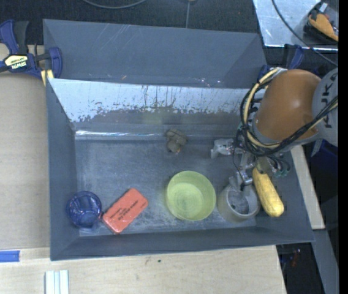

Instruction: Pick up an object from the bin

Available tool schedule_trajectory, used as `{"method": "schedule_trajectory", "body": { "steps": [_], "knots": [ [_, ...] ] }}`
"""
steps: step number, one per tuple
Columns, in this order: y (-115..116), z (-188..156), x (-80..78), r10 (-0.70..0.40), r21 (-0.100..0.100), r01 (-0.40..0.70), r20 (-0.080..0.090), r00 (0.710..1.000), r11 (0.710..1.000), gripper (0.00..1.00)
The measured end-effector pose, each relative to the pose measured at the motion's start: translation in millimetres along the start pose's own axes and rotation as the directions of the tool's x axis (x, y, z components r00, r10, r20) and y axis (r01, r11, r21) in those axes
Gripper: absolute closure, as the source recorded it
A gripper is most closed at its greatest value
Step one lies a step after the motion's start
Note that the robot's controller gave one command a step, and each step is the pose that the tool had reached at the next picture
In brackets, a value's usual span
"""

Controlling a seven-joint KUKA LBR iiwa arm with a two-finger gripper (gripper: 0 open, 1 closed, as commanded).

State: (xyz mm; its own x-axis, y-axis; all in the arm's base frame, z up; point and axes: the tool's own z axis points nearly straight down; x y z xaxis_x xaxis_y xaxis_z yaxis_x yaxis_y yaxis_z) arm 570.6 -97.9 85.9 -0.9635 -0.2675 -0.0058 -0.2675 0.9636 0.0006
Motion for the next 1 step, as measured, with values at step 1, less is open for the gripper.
{"method": "schedule_trajectory", "body": {
  "steps": [1],
  "knots": [
    [1.0,-57.3,15.6,-0.080,0.007,0.080,0.010,0.997,0.997,0.00]
  ]
}}
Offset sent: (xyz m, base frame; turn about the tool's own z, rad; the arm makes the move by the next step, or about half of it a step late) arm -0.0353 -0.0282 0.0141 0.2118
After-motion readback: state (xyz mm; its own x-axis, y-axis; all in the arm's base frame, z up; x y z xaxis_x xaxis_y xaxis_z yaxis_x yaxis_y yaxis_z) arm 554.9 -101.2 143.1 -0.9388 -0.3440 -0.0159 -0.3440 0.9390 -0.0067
